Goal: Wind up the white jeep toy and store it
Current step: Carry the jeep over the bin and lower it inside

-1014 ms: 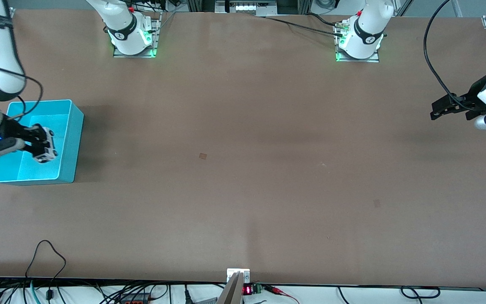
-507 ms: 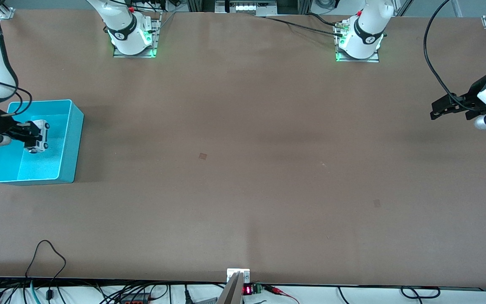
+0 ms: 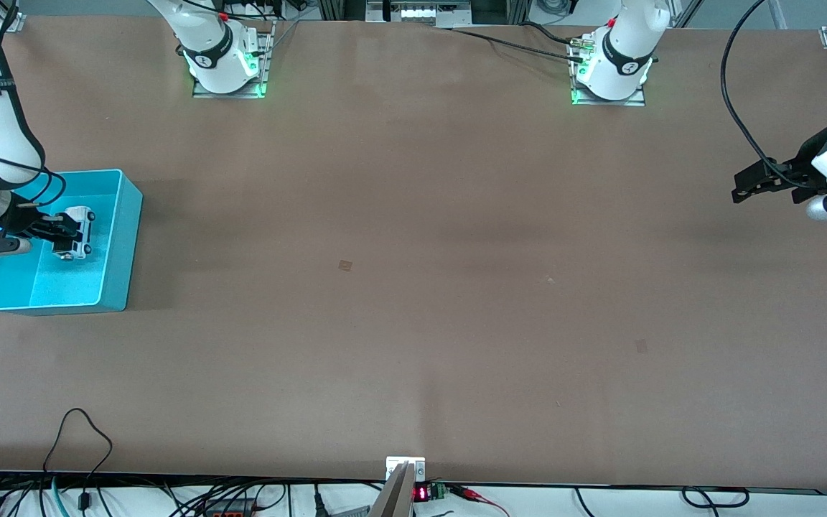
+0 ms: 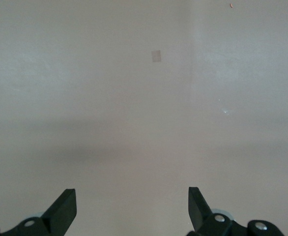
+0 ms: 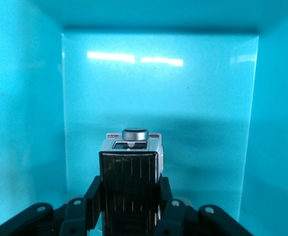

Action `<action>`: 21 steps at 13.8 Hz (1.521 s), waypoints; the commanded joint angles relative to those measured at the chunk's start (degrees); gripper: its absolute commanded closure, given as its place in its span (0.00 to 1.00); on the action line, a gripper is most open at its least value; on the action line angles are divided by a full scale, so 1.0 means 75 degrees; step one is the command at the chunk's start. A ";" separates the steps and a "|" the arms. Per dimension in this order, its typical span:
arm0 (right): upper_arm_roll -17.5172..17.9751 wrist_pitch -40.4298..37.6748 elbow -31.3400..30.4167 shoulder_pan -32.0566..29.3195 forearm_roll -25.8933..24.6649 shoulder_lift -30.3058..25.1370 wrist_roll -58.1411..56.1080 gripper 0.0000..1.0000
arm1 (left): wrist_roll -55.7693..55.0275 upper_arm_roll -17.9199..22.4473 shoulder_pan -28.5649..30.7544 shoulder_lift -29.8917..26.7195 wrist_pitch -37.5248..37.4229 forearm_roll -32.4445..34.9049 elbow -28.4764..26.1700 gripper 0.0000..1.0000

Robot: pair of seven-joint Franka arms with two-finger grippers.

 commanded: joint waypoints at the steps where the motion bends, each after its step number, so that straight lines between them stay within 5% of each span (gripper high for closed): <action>1: 0.0044 0.0231 -0.0026 -0.0072 -0.0119 0.0212 0.0099 1.00 | 0.0039 -0.0001 0.0006 -0.0051 -0.0170 0.0150 0.0102 0.00; 5: 0.0044 0.0639 -0.0294 -0.0118 -0.0119 0.0365 0.0099 1.00 | 0.0051 -0.0001 0.0006 -0.0039 -0.0123 0.0150 0.0114 0.00; 6: 0.0032 0.0723 -0.0319 -0.0118 -0.0119 0.0365 0.0076 0.91 | 0.0051 -0.0001 0.0018 -0.0039 -0.0170 0.0150 0.0102 0.00; 9: 0.0044 0.0665 -0.0319 -0.0118 -0.0119 0.0307 -0.0006 0.42 | 0.0051 -0.0001 0.0018 -0.0051 -0.0217 0.0162 0.0114 0.00; 10: 0.0044 0.0665 -0.0307 -0.0107 -0.0119 0.0272 -0.0006 0.13 | 0.0051 -0.0001 0.0018 -0.0051 -0.0217 0.0162 0.0114 0.00; 11: 0.0044 0.0665 -0.0284 -0.0095 -0.0131 0.0236 -0.0029 0.00 | 0.0051 0.0011 0.0018 -0.0051 -0.0217 0.0162 0.0114 0.00; 16: 0.0114 0.0514 -0.0237 0.0279 -0.0143 -0.0512 -0.0018 0.00 | 0.0051 -0.0001 0.0006 -0.0051 -0.0217 0.0162 0.0114 0.00; 21: 0.0114 -0.1510 0.0791 0.1005 -0.0178 -0.1380 -0.0240 0.00 | 0.0051 -0.0001 0.0006 -0.0051 -0.0217 0.0162 0.0114 0.00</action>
